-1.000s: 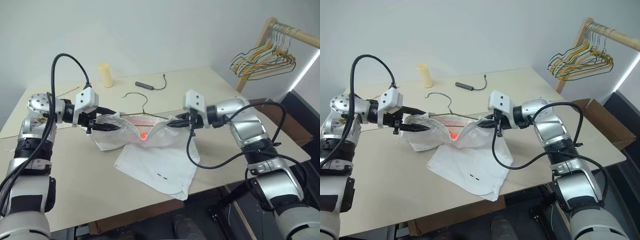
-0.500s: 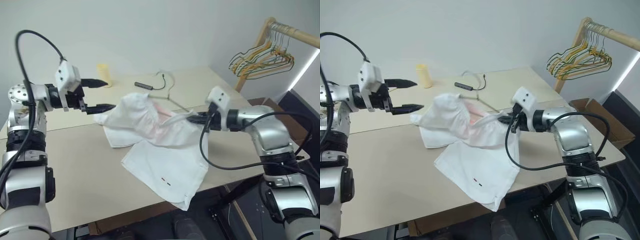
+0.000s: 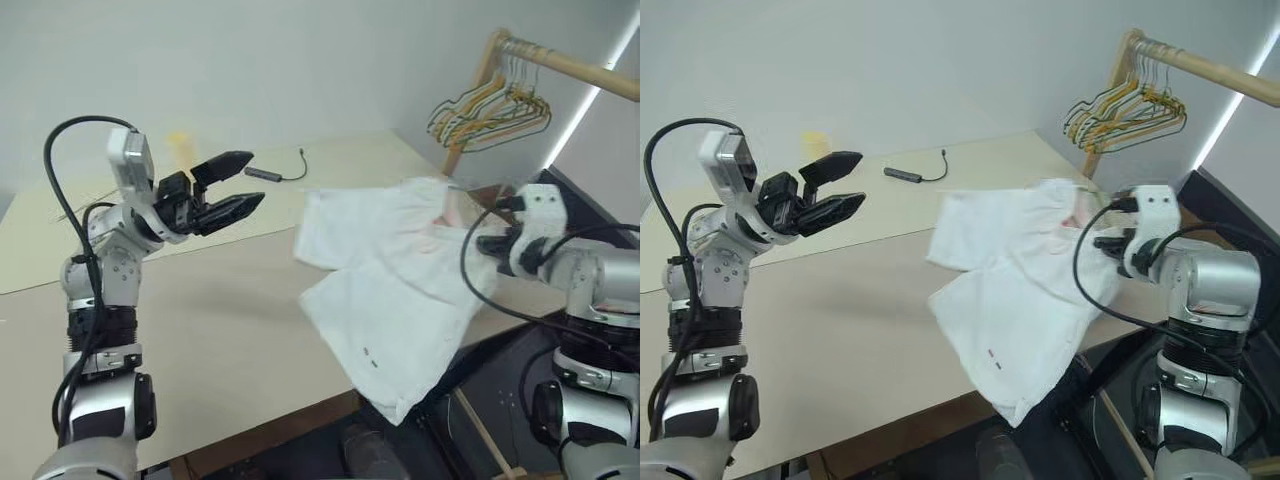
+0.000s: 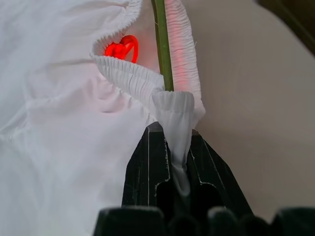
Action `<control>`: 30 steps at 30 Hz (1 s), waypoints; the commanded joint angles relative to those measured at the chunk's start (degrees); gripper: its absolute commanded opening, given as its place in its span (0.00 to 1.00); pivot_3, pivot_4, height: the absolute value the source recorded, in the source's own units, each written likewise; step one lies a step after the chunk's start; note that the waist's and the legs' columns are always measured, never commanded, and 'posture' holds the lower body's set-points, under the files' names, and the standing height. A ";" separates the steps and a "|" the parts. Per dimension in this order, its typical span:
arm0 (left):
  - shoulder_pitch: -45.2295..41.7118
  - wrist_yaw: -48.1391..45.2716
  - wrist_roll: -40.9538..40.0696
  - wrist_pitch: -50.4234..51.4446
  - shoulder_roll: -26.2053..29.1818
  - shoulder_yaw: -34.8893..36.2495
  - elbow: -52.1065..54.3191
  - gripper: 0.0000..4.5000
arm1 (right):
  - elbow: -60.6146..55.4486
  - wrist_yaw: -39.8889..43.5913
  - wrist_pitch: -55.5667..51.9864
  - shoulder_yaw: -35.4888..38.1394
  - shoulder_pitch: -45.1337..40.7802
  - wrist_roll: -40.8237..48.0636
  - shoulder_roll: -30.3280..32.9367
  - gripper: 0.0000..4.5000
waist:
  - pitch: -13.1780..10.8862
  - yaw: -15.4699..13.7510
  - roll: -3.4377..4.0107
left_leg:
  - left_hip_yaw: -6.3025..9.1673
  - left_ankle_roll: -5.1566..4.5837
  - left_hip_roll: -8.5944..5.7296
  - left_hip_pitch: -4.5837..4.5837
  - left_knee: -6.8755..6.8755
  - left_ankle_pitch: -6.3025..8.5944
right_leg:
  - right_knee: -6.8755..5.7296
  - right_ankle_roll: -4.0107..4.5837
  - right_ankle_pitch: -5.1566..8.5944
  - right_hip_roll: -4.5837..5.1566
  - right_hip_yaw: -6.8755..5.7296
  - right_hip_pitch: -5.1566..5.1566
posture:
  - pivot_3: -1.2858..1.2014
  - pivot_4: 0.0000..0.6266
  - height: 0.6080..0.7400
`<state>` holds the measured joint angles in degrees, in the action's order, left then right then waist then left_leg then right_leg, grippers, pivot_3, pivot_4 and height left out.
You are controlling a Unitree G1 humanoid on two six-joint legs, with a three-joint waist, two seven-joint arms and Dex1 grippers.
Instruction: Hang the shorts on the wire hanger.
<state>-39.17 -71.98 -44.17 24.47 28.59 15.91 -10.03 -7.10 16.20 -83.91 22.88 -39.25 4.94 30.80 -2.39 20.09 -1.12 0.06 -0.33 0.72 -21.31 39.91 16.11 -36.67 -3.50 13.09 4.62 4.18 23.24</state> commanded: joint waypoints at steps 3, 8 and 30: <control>1.17 4.15 -2.84 1.22 -2.05 0.59 5.25 1.00 | 0.25 -9.97 0.52 4.23 -4.88 -5.07 -0.92 0.01 | 0.00 2.60 0.00 | -0.03 0.00 0.00 0.09 -0.01 0.00 | 0.01 -0.02 0.01 -0.05 0.05 -0.11 | 0.36 0.00 1.00; 2.41 6.78 -2.99 0.92 -3.89 0.42 7.88 1.00 | 3.62 -21.27 7.49 3.97 -7.96 -10.87 -3.45 0.01 | 0.00 5.18 0.00 | -0.18 0.00 -0.02 0.13 -0.03 0.00 | 0.00 -0.04 0.03 -0.07 0.25 -0.24 | 0.37 0.00 1.00; 6.67 10.41 -5.42 1.28 -2.02 1.60 13.62 1.00 | 44.89 -39.52 37.61 16.93 -31.33 -1.04 1.72 0.01 | -0.03 5.72 0.01 | -0.42 -0.19 -0.07 1.04 -0.34 0.11 | 0.81 -0.36 -0.03 -0.15 0.58 -1.16 | 0.39 0.00 1.00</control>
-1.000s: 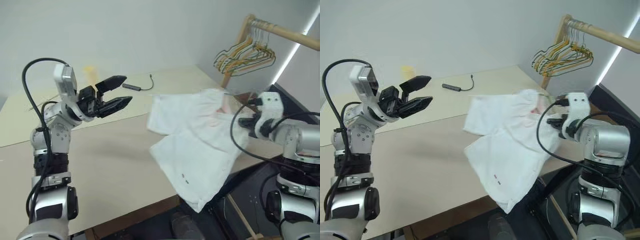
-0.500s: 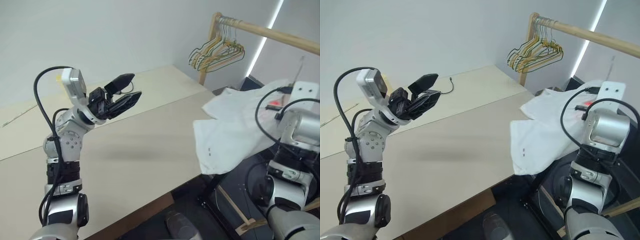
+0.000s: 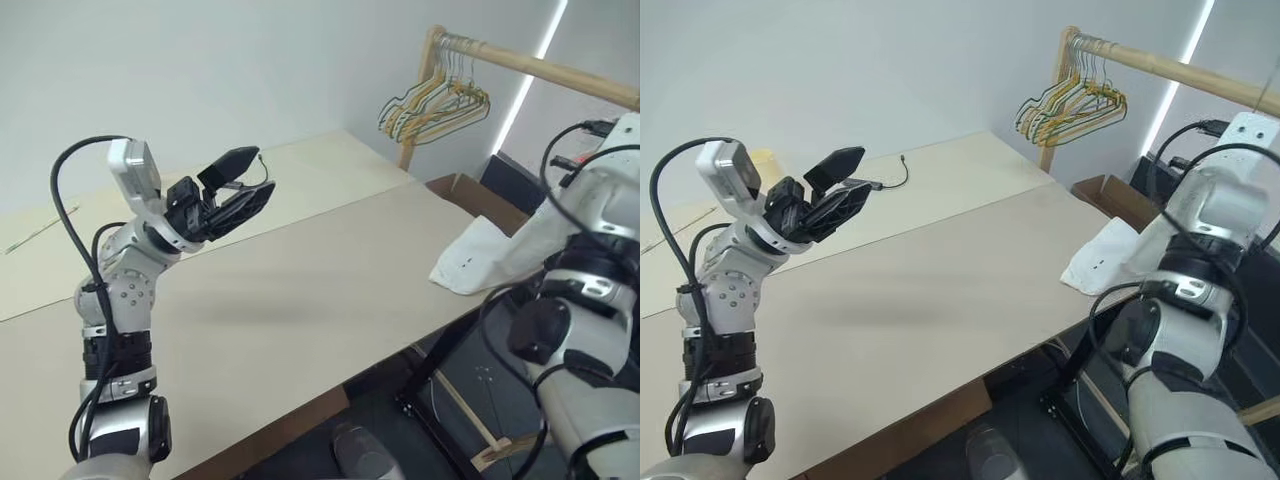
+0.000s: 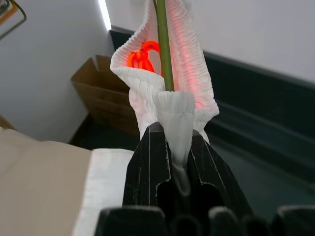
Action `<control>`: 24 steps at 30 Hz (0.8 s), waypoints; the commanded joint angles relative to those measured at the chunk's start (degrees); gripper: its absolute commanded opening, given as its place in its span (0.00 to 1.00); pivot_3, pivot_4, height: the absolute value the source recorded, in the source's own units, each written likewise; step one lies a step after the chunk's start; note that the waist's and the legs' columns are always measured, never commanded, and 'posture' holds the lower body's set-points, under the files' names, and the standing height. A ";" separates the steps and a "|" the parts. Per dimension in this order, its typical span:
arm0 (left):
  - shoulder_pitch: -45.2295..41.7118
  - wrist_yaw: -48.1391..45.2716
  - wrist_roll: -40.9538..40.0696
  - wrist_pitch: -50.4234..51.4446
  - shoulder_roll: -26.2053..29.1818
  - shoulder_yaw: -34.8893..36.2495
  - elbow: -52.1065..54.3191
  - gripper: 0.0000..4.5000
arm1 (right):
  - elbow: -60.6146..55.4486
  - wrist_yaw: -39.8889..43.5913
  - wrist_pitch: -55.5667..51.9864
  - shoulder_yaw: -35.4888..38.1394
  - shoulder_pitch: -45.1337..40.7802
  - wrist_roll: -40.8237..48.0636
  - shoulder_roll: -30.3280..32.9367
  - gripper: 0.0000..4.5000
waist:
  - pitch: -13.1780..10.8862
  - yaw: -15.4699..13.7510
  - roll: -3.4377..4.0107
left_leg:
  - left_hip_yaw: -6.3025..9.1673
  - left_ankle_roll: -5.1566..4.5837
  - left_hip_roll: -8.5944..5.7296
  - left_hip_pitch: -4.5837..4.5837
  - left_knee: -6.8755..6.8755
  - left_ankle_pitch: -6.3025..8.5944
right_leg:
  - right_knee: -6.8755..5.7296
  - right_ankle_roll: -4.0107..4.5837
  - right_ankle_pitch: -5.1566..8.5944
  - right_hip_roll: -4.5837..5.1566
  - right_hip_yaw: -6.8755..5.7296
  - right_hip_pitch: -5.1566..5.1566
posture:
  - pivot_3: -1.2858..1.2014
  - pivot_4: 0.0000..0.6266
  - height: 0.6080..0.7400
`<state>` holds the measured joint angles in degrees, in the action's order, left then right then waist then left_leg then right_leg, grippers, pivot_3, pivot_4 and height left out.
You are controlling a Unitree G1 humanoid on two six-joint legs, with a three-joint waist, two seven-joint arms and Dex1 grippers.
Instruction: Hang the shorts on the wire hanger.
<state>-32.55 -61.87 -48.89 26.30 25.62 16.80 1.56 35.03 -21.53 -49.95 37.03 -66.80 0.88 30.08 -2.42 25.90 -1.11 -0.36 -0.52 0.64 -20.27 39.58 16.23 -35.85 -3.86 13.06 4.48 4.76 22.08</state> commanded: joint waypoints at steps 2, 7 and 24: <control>0.28 0.32 -0.76 -0.59 1.11 0.68 2.20 1.00 | 5.68 -3.39 4.32 3.47 -5.00 4.07 3.67 0.01 | -0.01 -0.18 -0.01 | -0.01 0.00 -0.02 0.00 -0.01 0.00 | 0.03 -0.02 0.01 -0.01 0.01 0.00 | 0.39 0.00 1.00; 0.54 0.36 -1.22 -0.44 1.57 0.74 2.37 1.00 | 11.86 -7.61 3.49 5.02 -7.25 6.90 6.23 0.01 | -0.03 -0.54 -0.02 | -0.10 0.00 -0.11 -0.02 -0.08 0.00 | 0.10 -0.07 0.04 -0.01 0.10 0.00 | 0.39 0.00 1.00; 1.24 -0.27 -2.28 -0.09 1.87 0.56 3.06 1.00 | 9.17 -13.75 -2.32 0.31 -4.79 8.49 4.22 0.45 | -0.03 -1.47 -0.03 | -0.52 -0.01 -0.07 -0.03 -0.66 0.00 | 0.59 -0.34 0.11 -0.06 0.50 0.00 | 0.39 0.00 1.00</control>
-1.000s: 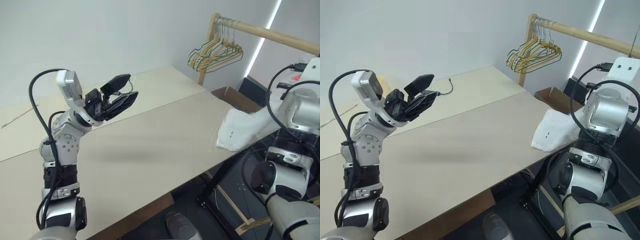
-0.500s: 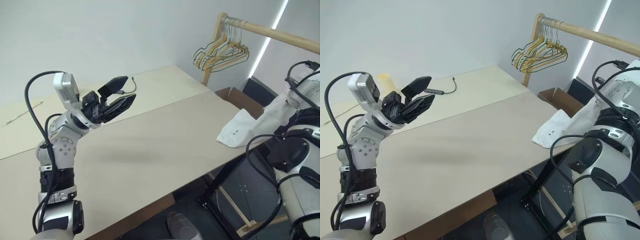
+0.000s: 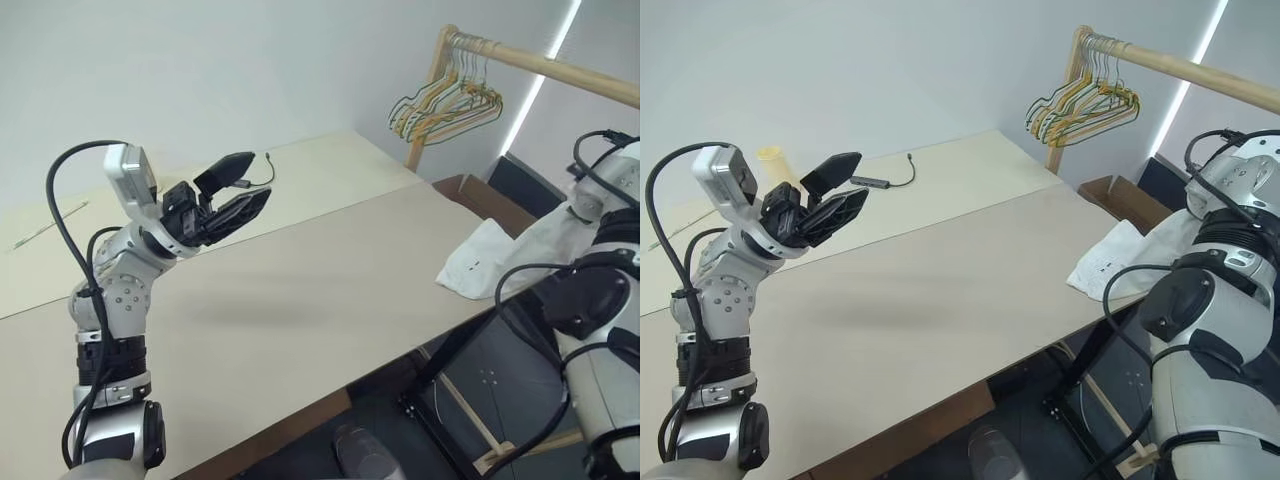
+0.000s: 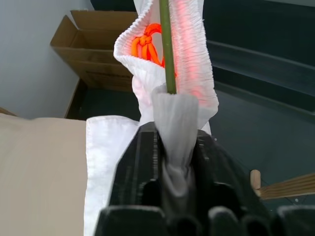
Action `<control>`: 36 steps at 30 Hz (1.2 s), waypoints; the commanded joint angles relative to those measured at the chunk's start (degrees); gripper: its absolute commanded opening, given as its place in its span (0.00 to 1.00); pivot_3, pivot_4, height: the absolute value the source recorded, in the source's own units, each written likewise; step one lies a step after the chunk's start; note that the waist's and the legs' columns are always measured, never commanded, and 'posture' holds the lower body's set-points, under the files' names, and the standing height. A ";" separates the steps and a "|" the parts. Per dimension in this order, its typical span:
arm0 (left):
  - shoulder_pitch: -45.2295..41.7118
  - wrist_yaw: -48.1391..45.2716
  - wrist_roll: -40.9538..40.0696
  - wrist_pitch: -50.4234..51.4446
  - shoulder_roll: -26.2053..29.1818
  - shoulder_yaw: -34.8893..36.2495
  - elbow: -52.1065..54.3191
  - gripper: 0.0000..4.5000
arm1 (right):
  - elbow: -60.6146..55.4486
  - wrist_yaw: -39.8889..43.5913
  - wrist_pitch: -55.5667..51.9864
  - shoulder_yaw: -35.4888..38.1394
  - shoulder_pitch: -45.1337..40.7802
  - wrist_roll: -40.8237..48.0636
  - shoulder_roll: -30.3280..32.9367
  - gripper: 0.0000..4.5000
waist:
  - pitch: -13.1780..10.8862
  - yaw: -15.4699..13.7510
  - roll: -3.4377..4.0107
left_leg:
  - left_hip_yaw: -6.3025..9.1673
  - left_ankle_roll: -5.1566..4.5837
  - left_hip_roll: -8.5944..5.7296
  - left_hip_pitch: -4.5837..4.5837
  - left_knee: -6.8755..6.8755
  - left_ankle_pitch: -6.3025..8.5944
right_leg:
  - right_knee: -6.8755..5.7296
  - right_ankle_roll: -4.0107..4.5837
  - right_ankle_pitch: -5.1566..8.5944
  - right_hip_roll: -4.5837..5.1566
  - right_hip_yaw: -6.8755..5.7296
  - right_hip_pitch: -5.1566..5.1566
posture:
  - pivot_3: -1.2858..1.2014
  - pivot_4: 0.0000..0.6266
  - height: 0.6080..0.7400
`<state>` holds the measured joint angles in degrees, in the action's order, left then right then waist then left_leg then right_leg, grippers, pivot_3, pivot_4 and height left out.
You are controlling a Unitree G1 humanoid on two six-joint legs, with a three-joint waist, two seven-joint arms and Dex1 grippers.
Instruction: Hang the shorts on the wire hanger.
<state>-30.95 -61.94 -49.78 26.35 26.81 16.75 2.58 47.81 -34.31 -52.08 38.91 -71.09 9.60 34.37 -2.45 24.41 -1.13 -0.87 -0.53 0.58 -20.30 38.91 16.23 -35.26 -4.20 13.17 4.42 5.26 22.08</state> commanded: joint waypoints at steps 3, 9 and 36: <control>-0.18 -0.42 -1.55 -0.17 0.51 0.51 2.18 1.00 | -5.16 -1.43 0.43 -2.56 0.26 -0.65 -0.30 0.68 | 0.00 -0.04 0.00 | -0.01 -0.02 0.00 -0.01 -0.03 0.01 | 0.08 0.24 -0.17 0.00 0.01 0.00 | 0.40 0.00 1.00; -0.05 -0.73 -1.87 -0.24 0.58 0.37 2.14 1.00 | -10.39 -2.27 0.21 -5.70 1.66 -2.32 -1.08 0.99 | 0.00 -0.14 0.00 | -0.01 -0.06 0.01 0.00 -0.05 0.04 | 0.19 0.22 -0.17 0.01 -0.02 0.02 | 0.40 0.00 1.00; 18.49 7.66 4.55 -0.60 10.90 6.70 10.87 1.00 | -39.53 40.88 31.98 -49.67 20.59 -18.17 -8.40 0.99 | 0.00 -1.72 -0.05 | 0.06 -0.05 0.21 0.12 -0.02 0.04 | 0.06 0.23 -0.30 -0.05 -0.04 0.20 | 0.45 0.00 1.00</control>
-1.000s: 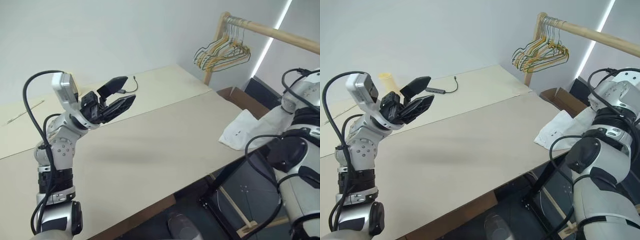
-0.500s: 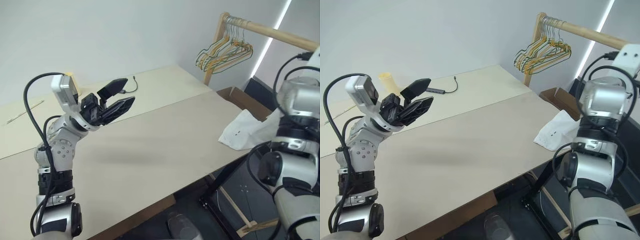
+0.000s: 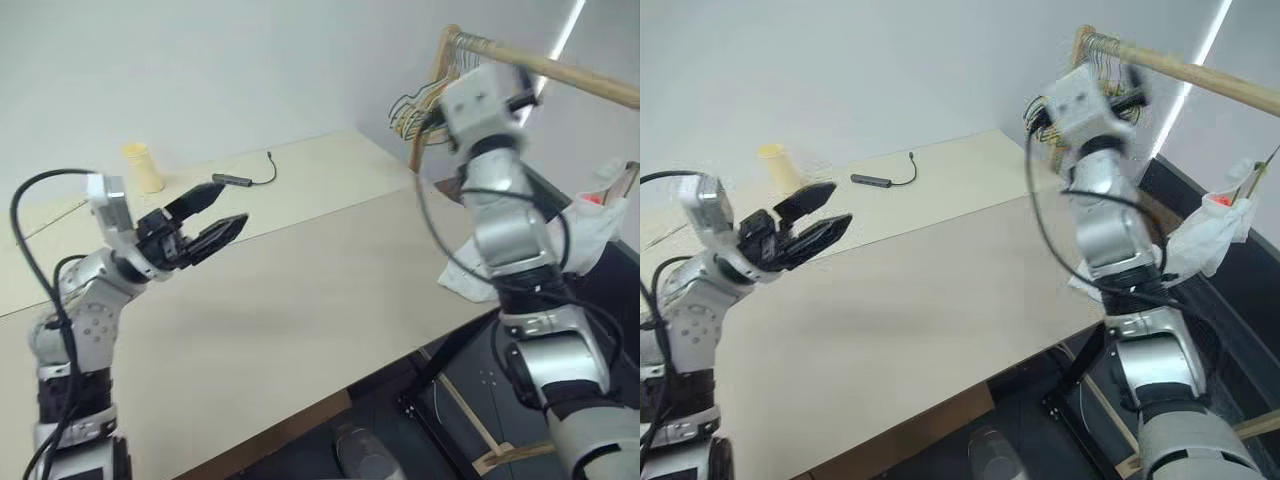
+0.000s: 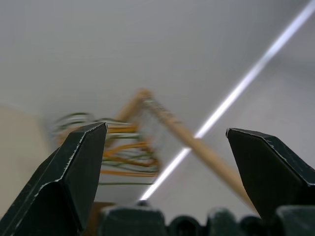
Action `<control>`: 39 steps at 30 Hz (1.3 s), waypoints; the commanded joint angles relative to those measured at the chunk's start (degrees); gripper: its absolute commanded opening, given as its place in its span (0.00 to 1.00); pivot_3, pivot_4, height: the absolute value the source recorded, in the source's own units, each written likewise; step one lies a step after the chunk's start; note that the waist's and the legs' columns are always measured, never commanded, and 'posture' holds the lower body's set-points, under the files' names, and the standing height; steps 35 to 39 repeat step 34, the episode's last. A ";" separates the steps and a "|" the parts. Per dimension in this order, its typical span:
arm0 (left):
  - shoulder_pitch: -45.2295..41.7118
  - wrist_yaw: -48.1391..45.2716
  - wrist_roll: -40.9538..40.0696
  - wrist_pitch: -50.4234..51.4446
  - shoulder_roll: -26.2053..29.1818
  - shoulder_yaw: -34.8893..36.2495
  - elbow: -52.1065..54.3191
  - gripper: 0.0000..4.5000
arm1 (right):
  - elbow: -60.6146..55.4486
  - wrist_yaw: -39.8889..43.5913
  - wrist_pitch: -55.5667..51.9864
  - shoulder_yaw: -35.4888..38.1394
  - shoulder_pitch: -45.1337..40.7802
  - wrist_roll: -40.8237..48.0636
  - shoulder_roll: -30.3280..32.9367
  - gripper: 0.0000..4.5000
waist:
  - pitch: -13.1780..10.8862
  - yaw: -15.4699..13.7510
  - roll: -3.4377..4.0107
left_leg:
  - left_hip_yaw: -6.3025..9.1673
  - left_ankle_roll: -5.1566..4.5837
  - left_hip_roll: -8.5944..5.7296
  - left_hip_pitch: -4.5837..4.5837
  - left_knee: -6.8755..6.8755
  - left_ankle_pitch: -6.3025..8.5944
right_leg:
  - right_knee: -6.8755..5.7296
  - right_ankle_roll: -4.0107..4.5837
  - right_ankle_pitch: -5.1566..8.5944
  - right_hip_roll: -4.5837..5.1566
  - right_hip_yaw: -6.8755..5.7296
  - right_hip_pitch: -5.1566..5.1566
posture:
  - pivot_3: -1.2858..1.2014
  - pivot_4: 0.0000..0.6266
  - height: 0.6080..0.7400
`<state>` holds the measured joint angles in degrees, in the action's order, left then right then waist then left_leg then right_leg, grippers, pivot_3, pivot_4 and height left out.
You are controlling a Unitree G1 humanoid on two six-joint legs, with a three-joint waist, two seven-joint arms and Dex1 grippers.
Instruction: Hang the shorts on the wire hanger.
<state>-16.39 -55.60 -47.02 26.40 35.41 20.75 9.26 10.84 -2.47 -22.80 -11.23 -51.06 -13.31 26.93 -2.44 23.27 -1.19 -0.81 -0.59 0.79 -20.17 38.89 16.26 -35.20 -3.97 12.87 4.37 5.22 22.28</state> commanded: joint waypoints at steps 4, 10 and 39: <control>13.14 4.08 4.06 -1.04 2.94 4.72 8.26 1.00 | -5.09 21.13 3.97 -3.16 5.41 6.60 -0.45 0.99 | -0.02 -3.80 -0.02 | 0.04 0.00 0.01 -0.07 -0.02 0.00 | -0.02 0.03 -0.01 0.04 -0.04 0.15 | 0.47 0.00 1.00; 22.53 9.18 7.67 -2.44 0.62 4.88 13.13 1.00 | -9.54 33.22 6.41 -7.98 12.95 5.75 1.92 0.99 | -0.06 -10.56 -0.07 | 0.06 0.02 0.04 -0.17 -0.05 0.02 | 0.00 0.09 -0.02 0.07 -0.12 0.32 | 0.51 0.00 1.00; 29.27 13.44 12.34 -2.41 -0.40 0.34 19.46 1.00 | -7.01 40.53 15.26 -10.40 17.63 -0.31 0.43 0.99 | -0.03 -21.67 -0.13 | -0.61 0.08 0.06 -0.14 0.00 -0.02 | -0.04 0.52 -0.06 -0.18 -0.38 0.39 | 0.54 0.00 1.00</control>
